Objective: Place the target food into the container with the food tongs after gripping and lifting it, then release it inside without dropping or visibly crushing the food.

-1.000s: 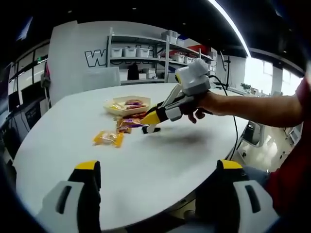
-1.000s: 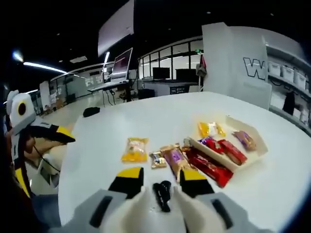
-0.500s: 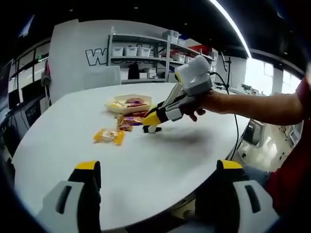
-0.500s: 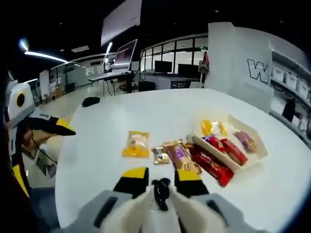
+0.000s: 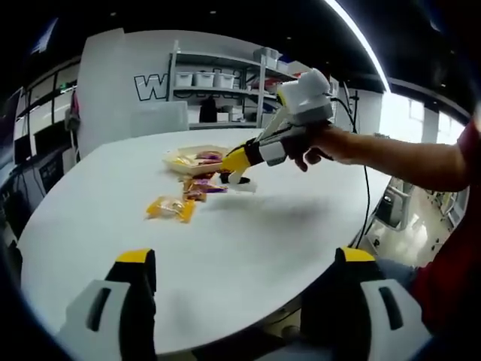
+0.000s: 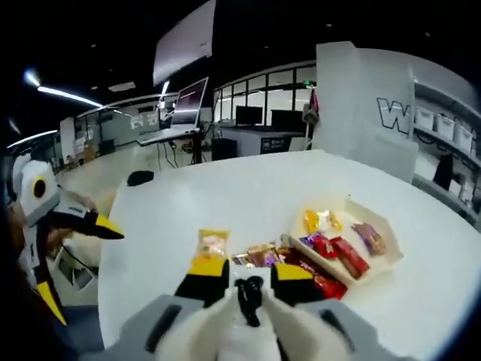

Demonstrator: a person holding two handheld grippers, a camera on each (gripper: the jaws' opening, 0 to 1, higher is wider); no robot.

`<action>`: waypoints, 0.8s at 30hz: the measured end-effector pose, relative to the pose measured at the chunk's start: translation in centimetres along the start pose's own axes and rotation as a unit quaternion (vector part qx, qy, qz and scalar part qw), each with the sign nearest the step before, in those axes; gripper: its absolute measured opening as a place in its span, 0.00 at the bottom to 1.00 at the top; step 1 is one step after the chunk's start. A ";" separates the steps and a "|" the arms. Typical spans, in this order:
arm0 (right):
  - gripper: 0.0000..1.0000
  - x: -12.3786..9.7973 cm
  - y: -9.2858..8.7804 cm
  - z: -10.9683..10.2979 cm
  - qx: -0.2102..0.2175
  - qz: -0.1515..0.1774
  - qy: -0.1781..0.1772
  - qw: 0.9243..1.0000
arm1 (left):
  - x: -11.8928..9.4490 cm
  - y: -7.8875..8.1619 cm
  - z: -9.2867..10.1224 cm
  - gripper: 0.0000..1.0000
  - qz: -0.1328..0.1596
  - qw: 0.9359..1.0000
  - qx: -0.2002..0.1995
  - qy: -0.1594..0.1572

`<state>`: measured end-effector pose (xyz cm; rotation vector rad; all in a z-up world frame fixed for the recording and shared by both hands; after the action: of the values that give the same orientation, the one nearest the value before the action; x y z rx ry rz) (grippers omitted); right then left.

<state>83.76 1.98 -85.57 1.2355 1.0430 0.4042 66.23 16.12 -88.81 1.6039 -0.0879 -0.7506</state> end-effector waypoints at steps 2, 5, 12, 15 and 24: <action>0.16 -0.3 0.7 0.4 -0.002 0.006 -0.004 1.000 | 0.0 0.0 0.0 0.97 0.000 1.000 0.001 0.001; 0.16 -0.5 1.3 1.1 -0.005 0.009 -0.009 1.000 | 0.0 0.1 0.0 0.97 0.001 1.000 0.001 0.000; 0.16 -0.8 2.5 2.9 0.003 0.016 -0.023 1.000 | 0.1 0.3 -0.1 0.96 0.003 1.000 0.003 -0.001; 0.16 -0.8 3.1 3.7 0.006 0.018 -0.028 0.999 | 0.1 0.2 -0.3 0.96 -0.001 1.000 0.006 0.001; 0.16 -0.6 4.9 5.7 0.018 0.032 -0.041 0.998 | 0.3 0.4 -0.7 0.96 0.000 1.000 0.004 0.003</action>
<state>89.43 -0.10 -81.03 1.3092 0.9454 0.3824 66.95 16.46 -88.57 1.6145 -0.0869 -0.7455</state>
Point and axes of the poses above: the point that each gripper's makers call its tool centre point, and the gripper's own axes: x roughly forward along the fingers, z roughly to its right, y roughly out of its top, the point moved 7 cm from there along -x, roughly backward along the fingers, and after that the axes turned 4 degrees about x, right-handed, at the moved point
